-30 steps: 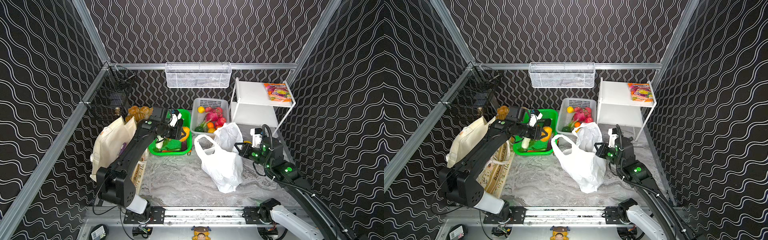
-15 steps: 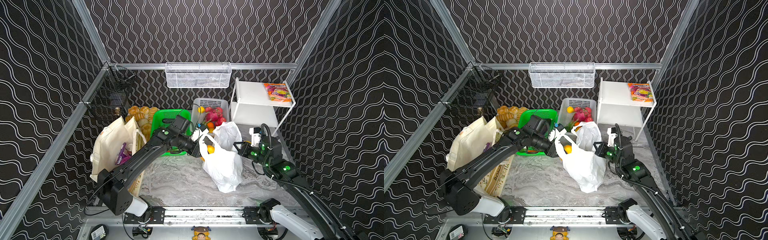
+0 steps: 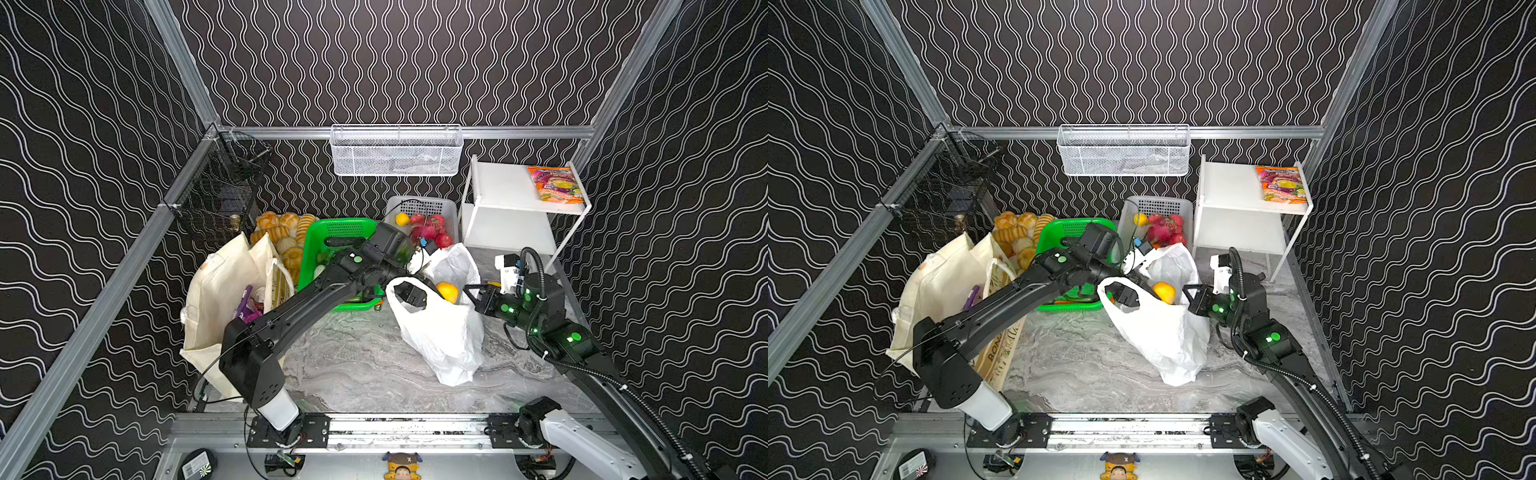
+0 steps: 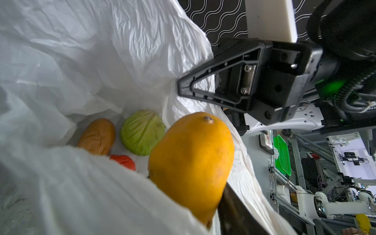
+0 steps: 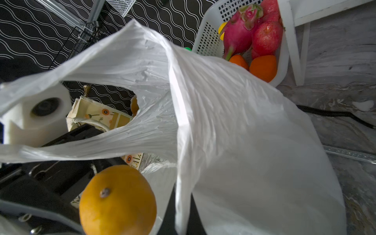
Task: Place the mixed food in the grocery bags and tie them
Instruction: 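Carry the mango into the white plastic bag and release it, then move the left gripper back over the green basket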
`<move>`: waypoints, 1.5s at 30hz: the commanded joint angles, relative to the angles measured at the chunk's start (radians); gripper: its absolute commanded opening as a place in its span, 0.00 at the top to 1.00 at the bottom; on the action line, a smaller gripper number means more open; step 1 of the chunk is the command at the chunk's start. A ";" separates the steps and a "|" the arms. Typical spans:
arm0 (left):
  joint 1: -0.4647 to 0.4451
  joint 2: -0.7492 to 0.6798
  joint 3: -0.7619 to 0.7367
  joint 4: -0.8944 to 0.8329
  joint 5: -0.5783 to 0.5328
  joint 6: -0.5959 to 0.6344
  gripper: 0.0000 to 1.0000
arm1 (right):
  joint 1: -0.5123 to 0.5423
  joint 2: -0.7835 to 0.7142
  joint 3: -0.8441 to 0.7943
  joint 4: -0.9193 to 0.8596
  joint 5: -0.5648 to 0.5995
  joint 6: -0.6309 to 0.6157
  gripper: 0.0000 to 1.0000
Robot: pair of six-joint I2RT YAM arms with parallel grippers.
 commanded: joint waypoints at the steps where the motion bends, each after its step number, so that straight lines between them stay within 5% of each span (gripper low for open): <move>1: -0.009 0.002 -0.001 0.099 -0.063 -0.065 0.45 | 0.001 -0.009 0.006 0.026 -0.014 -0.020 1.00; 8: -0.016 -0.023 -0.046 0.164 -0.226 -0.127 0.27 | 0.000 -0.063 -0.009 0.011 0.062 -0.034 1.00; 11: -0.016 -0.026 -0.049 0.176 -0.202 -0.132 0.18 | 0.000 -0.089 -0.023 0.009 0.087 -0.050 1.00; 19: -0.024 -0.110 -0.071 0.210 -0.253 -0.109 0.15 | 0.000 -0.088 0.002 -0.121 0.271 -0.008 1.00; 26: -0.025 -0.250 -0.166 0.215 -0.355 -0.044 0.14 | 0.000 -0.072 0.014 -0.146 0.321 0.010 1.00; 33: -0.022 -0.460 -0.348 0.289 -0.559 -0.036 0.05 | 0.000 -0.094 0.020 -0.138 0.362 0.028 1.00; 38: -0.022 -0.515 -0.314 0.183 -0.715 0.035 0.03 | 0.000 -0.151 -0.019 -0.066 0.349 0.014 1.00; 42: -0.001 -0.531 -0.340 0.089 -1.009 -0.104 0.01 | 0.000 -0.168 -0.013 -0.085 0.368 0.005 1.00; 45: 0.056 -0.523 -0.376 0.022 -1.016 -0.218 0.01 | -0.001 -0.173 -0.023 -0.078 0.355 0.010 1.00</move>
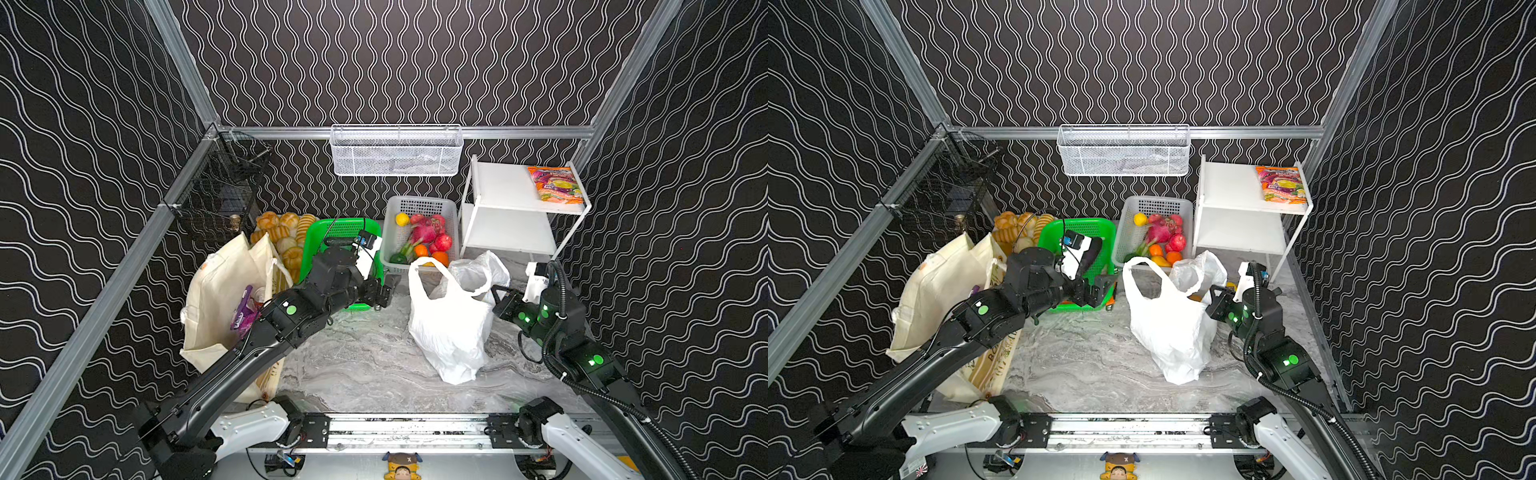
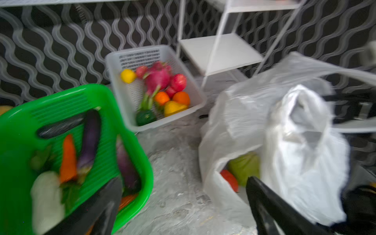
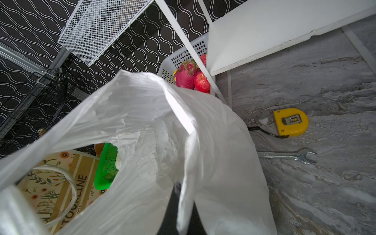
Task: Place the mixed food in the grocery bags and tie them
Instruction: 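Move the left gripper back over the green basket, then grasp the long purple eggplant in the green basket with the left gripper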
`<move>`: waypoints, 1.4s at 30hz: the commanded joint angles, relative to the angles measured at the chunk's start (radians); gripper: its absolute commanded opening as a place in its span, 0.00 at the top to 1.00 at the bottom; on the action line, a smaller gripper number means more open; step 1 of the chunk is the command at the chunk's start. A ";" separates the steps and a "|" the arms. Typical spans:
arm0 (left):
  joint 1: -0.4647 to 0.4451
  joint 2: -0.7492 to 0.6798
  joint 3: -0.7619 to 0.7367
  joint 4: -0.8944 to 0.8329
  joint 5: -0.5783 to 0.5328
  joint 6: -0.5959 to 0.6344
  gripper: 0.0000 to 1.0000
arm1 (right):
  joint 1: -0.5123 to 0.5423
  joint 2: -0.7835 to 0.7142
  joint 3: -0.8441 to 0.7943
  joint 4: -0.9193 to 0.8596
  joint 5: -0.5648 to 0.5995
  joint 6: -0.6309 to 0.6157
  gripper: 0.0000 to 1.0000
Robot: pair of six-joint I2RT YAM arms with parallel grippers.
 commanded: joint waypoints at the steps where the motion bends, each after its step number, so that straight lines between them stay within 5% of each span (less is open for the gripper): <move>1: 0.049 0.004 -0.037 -0.112 -0.115 -0.168 0.01 | 0.000 -0.005 -0.010 0.048 0.000 -0.001 1.00; 9: 0.132 0.009 -0.202 -0.108 0.032 -0.340 0.01 | 0.000 0.015 -0.021 0.070 -0.034 -0.002 1.00; 19: 0.151 0.151 -0.178 -0.147 0.102 -0.266 0.04 | 0.000 0.024 -0.027 0.082 -0.049 -0.004 1.00; 29: 0.260 0.345 -0.028 -0.170 0.097 -0.087 0.12 | 0.000 0.032 -0.035 0.096 -0.039 -0.024 1.00; 35: 0.369 0.568 0.109 -0.229 0.231 0.037 0.25 | 0.000 0.037 -0.026 0.090 -0.029 -0.034 1.00; 42: 0.382 0.819 0.303 -0.241 0.435 0.085 0.37 | 0.000 0.032 -0.019 0.075 -0.011 -0.045 1.00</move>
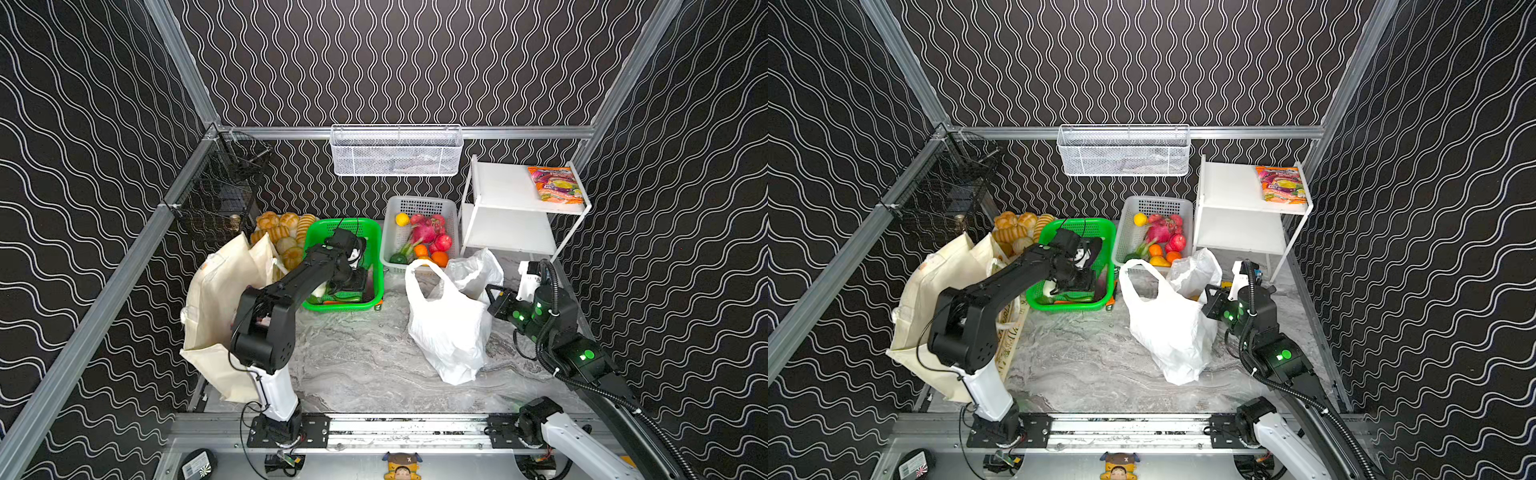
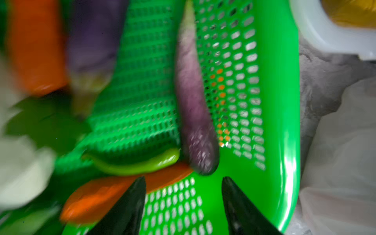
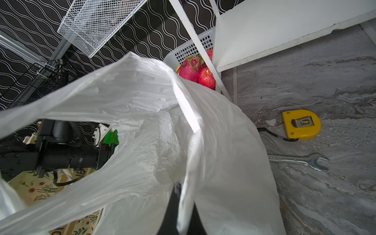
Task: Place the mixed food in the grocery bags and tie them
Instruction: 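Grasp the long purple eggplant in the green basket with the left gripper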
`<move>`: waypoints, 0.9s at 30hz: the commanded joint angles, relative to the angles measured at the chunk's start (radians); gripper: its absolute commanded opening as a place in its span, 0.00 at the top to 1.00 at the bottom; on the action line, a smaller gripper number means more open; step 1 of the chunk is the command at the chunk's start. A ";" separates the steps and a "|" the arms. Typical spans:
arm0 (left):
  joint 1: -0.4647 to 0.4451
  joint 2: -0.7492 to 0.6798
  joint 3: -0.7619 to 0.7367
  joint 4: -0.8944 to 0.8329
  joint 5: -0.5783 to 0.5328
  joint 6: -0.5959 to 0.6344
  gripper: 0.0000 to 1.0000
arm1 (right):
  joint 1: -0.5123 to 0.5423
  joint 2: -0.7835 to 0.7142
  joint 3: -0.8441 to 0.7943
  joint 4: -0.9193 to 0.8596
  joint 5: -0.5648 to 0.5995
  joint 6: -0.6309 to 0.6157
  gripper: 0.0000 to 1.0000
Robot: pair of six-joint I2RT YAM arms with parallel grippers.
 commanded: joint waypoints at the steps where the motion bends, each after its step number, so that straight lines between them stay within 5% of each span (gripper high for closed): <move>1: 0.004 0.091 0.091 -0.032 0.105 0.049 0.38 | 0.000 -0.007 0.009 0.012 0.017 -0.014 1.00; 14: 0.003 0.390 0.400 -0.154 -0.018 0.119 0.45 | 0.000 0.009 0.018 0.017 -0.031 0.006 1.00; 19: 0.003 0.376 0.398 -0.167 -0.002 0.142 0.58 | 0.000 0.000 0.016 0.017 -0.030 0.009 1.00; 27: 0.004 0.153 0.293 -0.129 0.018 0.172 0.60 | 0.000 -0.001 0.007 0.035 -0.040 0.022 1.00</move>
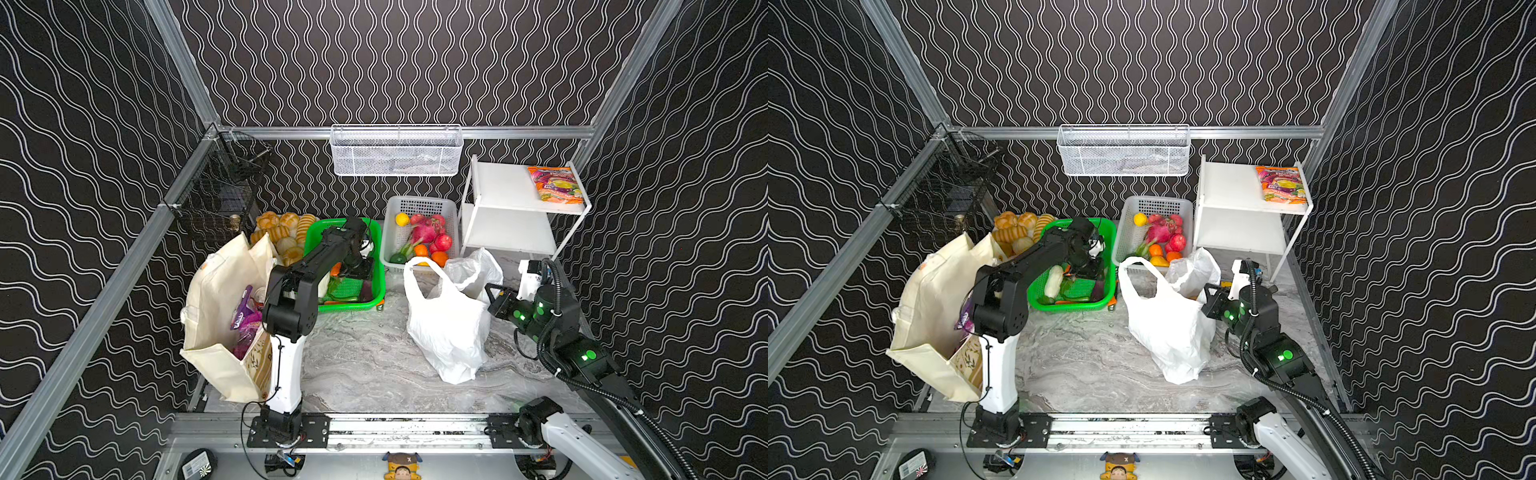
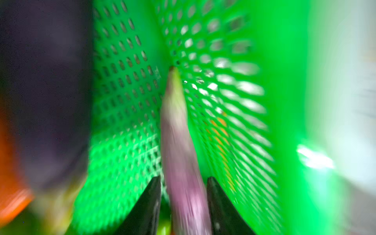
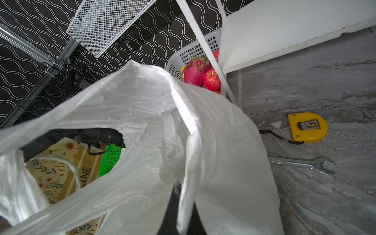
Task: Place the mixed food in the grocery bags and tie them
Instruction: 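Grasp the long purple eggplant in the green basket with the left gripper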
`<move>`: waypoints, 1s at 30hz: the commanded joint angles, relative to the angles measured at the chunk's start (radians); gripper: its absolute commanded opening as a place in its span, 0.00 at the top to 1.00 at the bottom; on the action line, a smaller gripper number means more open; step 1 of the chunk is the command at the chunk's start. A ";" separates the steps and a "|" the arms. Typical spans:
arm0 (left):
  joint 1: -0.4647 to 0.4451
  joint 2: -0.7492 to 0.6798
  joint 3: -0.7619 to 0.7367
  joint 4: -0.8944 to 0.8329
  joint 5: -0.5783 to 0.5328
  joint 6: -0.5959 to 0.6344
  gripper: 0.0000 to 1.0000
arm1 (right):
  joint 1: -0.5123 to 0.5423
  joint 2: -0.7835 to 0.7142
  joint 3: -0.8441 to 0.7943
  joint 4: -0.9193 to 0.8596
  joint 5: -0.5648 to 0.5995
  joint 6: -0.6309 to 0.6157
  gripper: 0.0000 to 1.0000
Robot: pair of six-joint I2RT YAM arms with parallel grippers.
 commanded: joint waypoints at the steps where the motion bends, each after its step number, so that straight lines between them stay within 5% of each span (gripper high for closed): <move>1: 0.003 -0.089 -0.042 0.025 0.028 0.046 0.60 | 0.000 0.003 -0.004 0.038 -0.013 0.016 1.00; 8: 0.012 -0.207 -0.149 0.092 0.049 0.060 0.58 | 0.000 0.029 -0.014 0.078 -0.031 0.019 1.00; 24: 0.026 0.156 0.078 0.019 0.050 -0.055 0.47 | 0.000 0.019 -0.014 0.045 -0.005 0.021 1.00; 30: 0.024 0.231 0.107 0.009 0.023 -0.047 0.58 | 0.000 0.022 -0.004 0.039 -0.005 0.016 1.00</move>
